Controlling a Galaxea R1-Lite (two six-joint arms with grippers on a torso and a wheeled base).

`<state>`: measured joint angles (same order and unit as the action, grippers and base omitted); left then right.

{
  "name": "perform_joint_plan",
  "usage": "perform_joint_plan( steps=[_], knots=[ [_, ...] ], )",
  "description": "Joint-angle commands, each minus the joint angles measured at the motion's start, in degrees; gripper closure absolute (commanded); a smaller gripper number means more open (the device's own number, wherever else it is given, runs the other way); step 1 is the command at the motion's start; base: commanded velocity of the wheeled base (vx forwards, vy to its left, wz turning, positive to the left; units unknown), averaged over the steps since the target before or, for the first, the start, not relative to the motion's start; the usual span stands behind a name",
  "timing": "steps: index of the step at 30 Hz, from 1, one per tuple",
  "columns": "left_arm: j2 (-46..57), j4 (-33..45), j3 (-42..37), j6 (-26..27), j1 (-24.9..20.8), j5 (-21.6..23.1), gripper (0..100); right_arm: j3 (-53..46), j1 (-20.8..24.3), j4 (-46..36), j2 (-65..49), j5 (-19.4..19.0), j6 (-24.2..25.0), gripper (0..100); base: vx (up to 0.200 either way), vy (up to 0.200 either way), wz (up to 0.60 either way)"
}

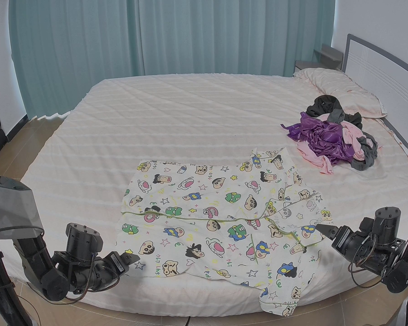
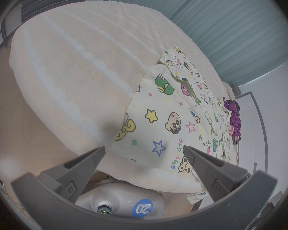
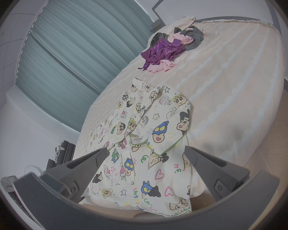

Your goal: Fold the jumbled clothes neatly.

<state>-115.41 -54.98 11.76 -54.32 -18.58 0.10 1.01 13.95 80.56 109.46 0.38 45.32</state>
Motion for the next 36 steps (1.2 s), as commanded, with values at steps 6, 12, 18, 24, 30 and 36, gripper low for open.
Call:
perform_joint_plan(
  steps=[6,12,18,24,30,36],
  knots=[
    [-5.09,-0.74,2.47,-0.26,-0.41,-2.03,0,-1.01,0.29,0.13,1.02,0.06,-0.06,0,0.000,0.000,0.00],
    [-5.35,-0.83,3.79,-0.70,-0.32,-3.61,100,-1.01,0.29,0.13,2.07,0.06,-0.06,0,0.000,0.000,0.00],
    [-4.91,-0.83,3.44,-3.69,-0.32,-4.76,100,-1.01,0.29,-0.22,3.92,0.15,-0.06,0,0.000,0.000,0.00],
    [-3.77,-0.83,2.91,-3.77,0.03,-7.39,100,-1.01,1.70,-2.42,6.47,0.24,-0.41,0,0.000,0.000,0.00],
    [-2.89,-3.82,2.39,-3.69,0.21,-9.15,100,-0.84,2.67,-0.49,12.97,-0.11,-0.94,0,0.000,0.000,0.00],
    [-2.63,-4.26,0.54,-2.72,0.74,-9.15,100,-0.40,1.96,9.27,22.73,-0.64,-5.33,0,0.000,0.000,0.00]
  ],
)
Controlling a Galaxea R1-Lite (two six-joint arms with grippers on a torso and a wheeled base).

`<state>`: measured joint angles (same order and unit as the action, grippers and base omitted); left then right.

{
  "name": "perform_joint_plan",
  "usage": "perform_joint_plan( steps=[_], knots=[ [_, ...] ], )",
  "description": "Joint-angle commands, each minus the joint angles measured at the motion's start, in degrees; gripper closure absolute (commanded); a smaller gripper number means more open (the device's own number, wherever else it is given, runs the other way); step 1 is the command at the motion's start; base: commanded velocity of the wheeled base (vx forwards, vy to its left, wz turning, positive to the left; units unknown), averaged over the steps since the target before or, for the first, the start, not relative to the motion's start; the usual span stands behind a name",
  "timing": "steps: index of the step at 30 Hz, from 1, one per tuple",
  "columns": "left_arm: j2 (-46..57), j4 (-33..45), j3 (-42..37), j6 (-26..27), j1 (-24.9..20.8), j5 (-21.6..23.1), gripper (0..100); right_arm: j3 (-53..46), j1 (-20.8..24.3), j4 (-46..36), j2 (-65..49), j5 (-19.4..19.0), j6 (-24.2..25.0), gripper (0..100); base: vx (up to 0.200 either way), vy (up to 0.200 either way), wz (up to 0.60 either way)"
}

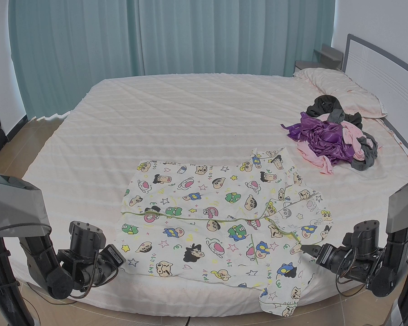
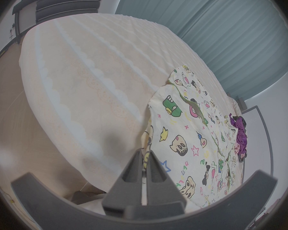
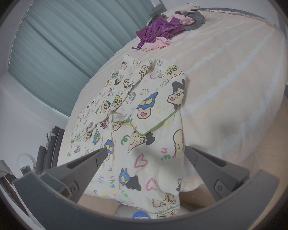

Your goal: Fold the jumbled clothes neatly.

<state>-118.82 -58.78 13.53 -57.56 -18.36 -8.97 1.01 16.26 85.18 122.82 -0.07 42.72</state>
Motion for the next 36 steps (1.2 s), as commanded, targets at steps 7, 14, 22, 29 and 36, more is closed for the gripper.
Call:
perform_joint_plan(
  steps=[7,14,22,29,36],
  knots=[
    [0.87,-0.46,-0.88,0.52,1.84,-0.26,100,4.96,-1.76,4.12,12.80,-0.37,-7.30,0,0.000,0.000,0.00],
    [0.87,-0.46,-0.79,0.44,2.01,-0.52,100,8.13,-2.29,4.21,12.44,-0.28,-7.91,100,0.000,0.000,0.00],
    [0.61,-1.42,-0.44,0.44,2.01,-2.37,100,15.07,-7.47,4.21,10.77,-1.16,-17.67,100,0.000,0.000,0.00],
    [-0.18,-3.62,-0.35,0.44,2.01,-2.37,100,21.05,-8.00,3.95,9.37,-3.44,-20.04,100,0.000,0.000,0.00],
    [-3.87,-6.61,-0.26,0.44,1.84,-2.37,100,23.51,-7.56,2.45,11.65,-4.67,-20.04,100,0.000,0.000,0.00]
  ],
)
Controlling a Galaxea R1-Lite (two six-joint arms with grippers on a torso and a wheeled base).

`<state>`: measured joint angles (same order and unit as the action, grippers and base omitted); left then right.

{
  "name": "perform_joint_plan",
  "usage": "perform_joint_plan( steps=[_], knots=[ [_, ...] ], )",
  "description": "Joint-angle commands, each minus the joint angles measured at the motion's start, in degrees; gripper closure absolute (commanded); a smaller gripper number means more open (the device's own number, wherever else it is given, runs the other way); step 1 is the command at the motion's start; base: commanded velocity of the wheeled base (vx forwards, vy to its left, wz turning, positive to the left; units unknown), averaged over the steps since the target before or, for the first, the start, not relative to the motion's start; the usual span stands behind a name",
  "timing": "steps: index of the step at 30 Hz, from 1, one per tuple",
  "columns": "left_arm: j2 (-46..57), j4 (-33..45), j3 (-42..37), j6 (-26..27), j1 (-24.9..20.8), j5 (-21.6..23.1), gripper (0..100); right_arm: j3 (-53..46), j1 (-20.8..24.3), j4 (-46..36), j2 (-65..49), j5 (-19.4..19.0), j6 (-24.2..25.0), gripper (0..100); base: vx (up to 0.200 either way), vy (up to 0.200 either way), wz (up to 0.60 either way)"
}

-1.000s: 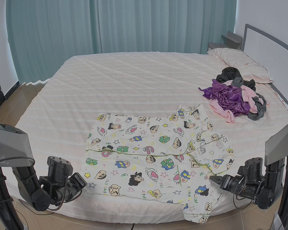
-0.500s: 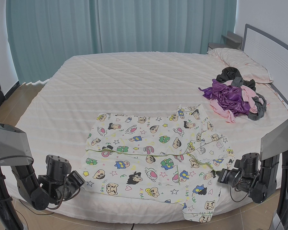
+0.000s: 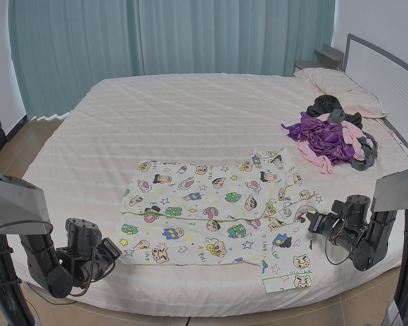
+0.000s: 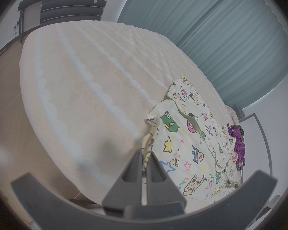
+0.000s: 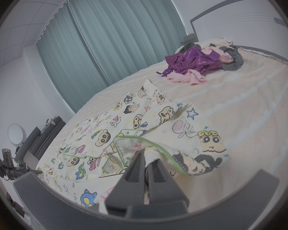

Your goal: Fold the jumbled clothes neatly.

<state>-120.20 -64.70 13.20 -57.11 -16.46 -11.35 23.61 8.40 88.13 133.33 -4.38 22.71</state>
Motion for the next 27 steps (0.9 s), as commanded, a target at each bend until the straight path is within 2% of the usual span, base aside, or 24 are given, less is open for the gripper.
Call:
perform_joint_plan(
  steps=[1,2,3,9,11,19,23,27],
  knots=[
    [-3.46,-1.93,0.07,0.07,-0.07,0.01,100,0.73,0.21,-0.76,1.58,-1.86,-0.04,100,0.000,0.000,0.00],
    [-3.81,-2.45,0.07,0.07,-0.07,0.01,100,0.47,0.04,-0.76,1.67,-2.65,-0.04,100,0.000,0.000,0.00],
    [-4.08,-2.89,0.16,-0.02,-0.07,0.01,100,0.03,-0.14,-0.76,1.76,-3.45,0.05,0,0.000,0.000,0.00],
    [-3.99,-2.98,0.16,-0.02,-0.24,0.10,100,-3.66,-2.60,-0.50,0.88,-4.76,-0.04,0,0.000,0.000,0.00],
    [-4.08,-2.98,0.16,-0.02,-0.24,0.10,100,-5.42,-4.80,0.03,0.53,-5.03,-0.12,0,0.000,0.000,0.00],
    [-3.73,-2.98,-0.11,-0.02,-0.24,0.01,100,-14.82,-10.77,1.26,-5.54,-9.77,0.14,0,0.000,0.000,0.00],
    [-3.64,-2.98,-0.46,-0.02,-0.42,0.10,100,-17.46,-11.12,1.26,-7.73,-10.13,0.05,0,0.000,0.000,0.00],
    [-3.64,-2.98,-0.55,-0.02,-0.42,0.10,100,-22.12,-9.19,1.26,-9.75,-10.30,-0.04,0,0.000,0.000,0.00]
  ],
)
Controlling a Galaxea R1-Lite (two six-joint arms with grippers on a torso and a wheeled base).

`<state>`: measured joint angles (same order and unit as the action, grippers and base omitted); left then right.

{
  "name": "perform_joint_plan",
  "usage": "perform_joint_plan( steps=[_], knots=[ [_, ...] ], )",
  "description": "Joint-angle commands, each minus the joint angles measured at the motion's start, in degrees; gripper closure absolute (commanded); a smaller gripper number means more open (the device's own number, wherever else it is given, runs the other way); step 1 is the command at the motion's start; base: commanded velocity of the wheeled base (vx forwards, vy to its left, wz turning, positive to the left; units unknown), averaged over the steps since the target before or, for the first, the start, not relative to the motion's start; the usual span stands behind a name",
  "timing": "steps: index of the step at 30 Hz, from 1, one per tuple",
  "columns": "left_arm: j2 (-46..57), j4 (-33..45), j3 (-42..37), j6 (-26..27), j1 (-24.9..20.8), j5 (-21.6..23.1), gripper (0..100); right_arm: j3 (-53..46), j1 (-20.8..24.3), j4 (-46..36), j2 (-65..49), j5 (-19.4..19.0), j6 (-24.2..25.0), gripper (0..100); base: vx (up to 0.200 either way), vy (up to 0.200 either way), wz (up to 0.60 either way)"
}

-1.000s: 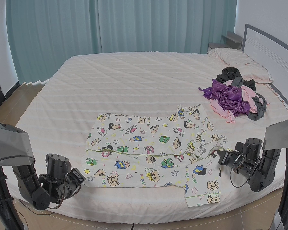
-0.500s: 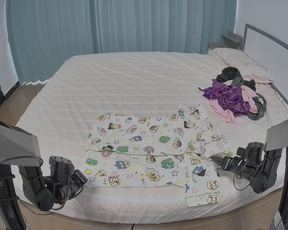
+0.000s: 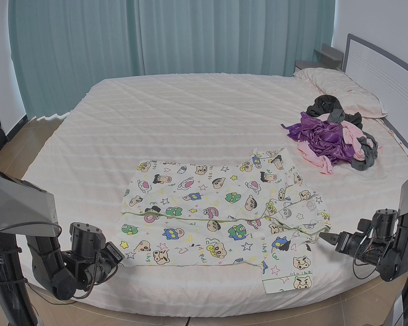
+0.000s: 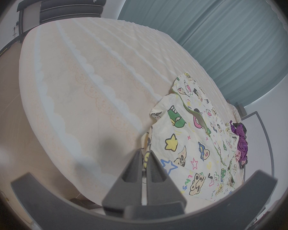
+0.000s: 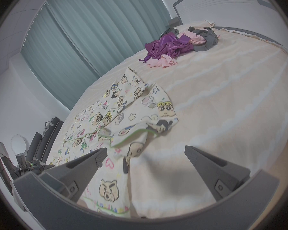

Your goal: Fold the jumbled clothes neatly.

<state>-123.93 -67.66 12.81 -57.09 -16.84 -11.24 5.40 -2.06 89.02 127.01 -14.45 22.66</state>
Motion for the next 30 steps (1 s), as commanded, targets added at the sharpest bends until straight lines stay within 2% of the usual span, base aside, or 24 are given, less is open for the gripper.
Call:
perform_joint_plan(
  steps=[1,7,9,14,17,25,30],
  knots=[
    [0.09,-0.02,-0.16,0.05,-0.04,-0.01,100,-4.96,2.41,0.37,-3.53,-0.23,0.19,0,0.000,0.000,0.00],
    [0.09,-0.11,-0.77,0.05,-0.04,-0.01,100,-5.40,6.28,0.02,-3.18,-0.23,2.65,0,0.000,0.000,0.00],
    [0.18,-0.11,-0.95,0.05,-0.04,-0.01,100,-5.40,9.18,-2.18,-3.26,-0.32,3.44,0,0.000,0.000,0.00],
    [0.09,-0.11,-0.95,0.05,-0.04,-0.01,100,-5.40,13.05,-8.33,-3.62,-0.50,3.62,0,0.000,0.000,0.00],
    [0.00,-0.11,-0.86,0.05,-0.04,-0.01,100,-5.40,14.01,-10.97,-2.74,-0.58,3.62,0,0.000,0.000,0.00],
    [-0.08,-0.11,-0.86,0.05,-0.04,-0.01,100,-5.40,15.16,-11.23,0.78,-2.43,3.88,0,0.000,0.000,0.00],
    [-0.17,-0.11,-0.95,0.05,-0.04,-0.01,100,-5.40,17.79,-10.35,1.48,-2.52,7.57,0,0.000,0.000,0.00]
  ],
)
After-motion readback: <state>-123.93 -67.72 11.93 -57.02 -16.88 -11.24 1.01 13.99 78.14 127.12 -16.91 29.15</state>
